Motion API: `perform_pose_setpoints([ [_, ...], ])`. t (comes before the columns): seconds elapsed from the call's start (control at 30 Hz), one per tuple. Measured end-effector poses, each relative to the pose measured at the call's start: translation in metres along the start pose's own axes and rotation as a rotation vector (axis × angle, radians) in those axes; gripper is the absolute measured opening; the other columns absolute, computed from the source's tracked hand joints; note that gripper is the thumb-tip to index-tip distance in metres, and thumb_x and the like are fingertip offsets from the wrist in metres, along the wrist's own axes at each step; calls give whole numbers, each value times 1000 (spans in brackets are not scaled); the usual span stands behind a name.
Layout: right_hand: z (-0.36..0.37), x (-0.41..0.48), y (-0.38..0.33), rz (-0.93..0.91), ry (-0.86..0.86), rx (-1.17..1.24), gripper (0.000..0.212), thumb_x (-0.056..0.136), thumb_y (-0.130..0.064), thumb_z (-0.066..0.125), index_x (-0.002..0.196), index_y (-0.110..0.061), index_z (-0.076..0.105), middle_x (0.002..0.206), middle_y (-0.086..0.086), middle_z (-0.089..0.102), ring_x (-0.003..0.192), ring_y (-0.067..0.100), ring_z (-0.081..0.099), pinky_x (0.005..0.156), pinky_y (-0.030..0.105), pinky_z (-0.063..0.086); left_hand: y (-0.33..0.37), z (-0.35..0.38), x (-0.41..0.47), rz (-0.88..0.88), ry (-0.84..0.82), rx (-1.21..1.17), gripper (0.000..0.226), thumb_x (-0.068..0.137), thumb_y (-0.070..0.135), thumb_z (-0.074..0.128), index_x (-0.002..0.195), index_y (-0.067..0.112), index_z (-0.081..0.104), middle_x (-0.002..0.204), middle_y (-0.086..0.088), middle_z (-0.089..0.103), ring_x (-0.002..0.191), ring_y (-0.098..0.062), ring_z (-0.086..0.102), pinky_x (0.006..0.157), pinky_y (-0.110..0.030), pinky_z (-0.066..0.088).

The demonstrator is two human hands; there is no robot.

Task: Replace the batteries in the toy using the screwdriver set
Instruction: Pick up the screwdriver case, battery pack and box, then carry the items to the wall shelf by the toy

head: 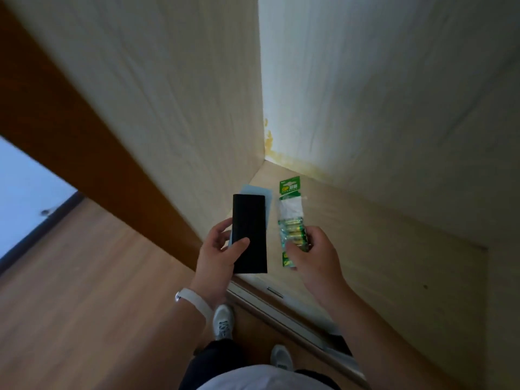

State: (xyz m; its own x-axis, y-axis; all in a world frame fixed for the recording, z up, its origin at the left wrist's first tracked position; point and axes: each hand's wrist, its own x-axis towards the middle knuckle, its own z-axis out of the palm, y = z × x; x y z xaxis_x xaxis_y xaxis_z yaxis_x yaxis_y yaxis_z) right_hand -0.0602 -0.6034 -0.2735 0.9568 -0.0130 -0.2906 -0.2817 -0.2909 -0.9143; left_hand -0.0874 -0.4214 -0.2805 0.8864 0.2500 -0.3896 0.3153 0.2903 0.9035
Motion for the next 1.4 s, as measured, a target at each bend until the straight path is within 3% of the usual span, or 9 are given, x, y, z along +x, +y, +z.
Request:
perform_pose_setpoints([
  [0.1,15,-15,-6,-31,-133,-48,17,85,-20,69,92,-29,58,84,-2,66,75,18,68,68,50,59,0,-28,-30,5,65,-37,46,85,8,69,127,24,58,119,-11,68,98,-30,72,77,-42,62],
  [0.23,46,-35,-15,-102,-300,-140,14,85,-19,68,91,-26,57,79,-2,65,66,15,65,61,42,56,-2,-71,-67,32,188,-20,54,79,18,74,130,26,57,125,-11,66,105,-32,70,88,-53,58],
  [0.43,102,-61,-31,-236,-501,-203,12,86,-17,68,95,-20,60,79,-2,67,62,3,62,54,21,50,-14,-147,-108,112,441,-76,45,89,0,67,127,22,59,119,-14,70,104,-33,70,78,-40,60],
  [0.53,135,-75,-36,-262,-616,-226,12,86,-16,67,95,-20,60,82,-2,67,64,5,64,55,26,55,-18,-183,-128,140,560,-155,44,89,-3,65,126,19,60,118,-13,70,101,-30,70,77,-37,61],
  [0.7,202,-87,-57,-325,-769,-278,15,87,-11,67,100,-18,61,87,1,68,64,-2,61,51,9,44,-20,-239,-150,173,716,-280,41,90,-2,64,126,18,59,113,-10,72,93,-25,73,68,-34,60],
  [0.77,235,-90,-69,-341,-805,-289,16,87,-11,67,99,-19,60,88,4,68,66,4,62,51,14,47,-19,-264,-153,181,768,-311,41,91,0,64,126,20,60,113,-9,73,93,-25,73,69,-38,59],
  [0.93,320,-90,-100,-391,-905,-369,16,82,-27,67,95,-30,59,84,-6,70,72,13,69,64,46,59,-6,-326,-149,230,886,-409,42,91,-1,63,129,19,57,113,-8,72,93,-21,73,69,-32,59],
  [1.13,413,-101,-141,-505,-1005,-405,16,84,-17,68,95,-26,60,85,-4,69,73,14,68,66,39,58,26,-399,-145,317,980,-463,44,92,0,64,129,21,57,117,-7,71,98,-23,72,74,-37,58],
  [1.4,489,-130,-167,-558,-1144,-395,17,83,-19,68,96,-27,60,86,-4,70,73,12,68,71,44,59,52,-449,-180,409,1131,-499,44,91,0,63,129,22,56,112,-6,72,97,-22,72,72,-34,60],
])
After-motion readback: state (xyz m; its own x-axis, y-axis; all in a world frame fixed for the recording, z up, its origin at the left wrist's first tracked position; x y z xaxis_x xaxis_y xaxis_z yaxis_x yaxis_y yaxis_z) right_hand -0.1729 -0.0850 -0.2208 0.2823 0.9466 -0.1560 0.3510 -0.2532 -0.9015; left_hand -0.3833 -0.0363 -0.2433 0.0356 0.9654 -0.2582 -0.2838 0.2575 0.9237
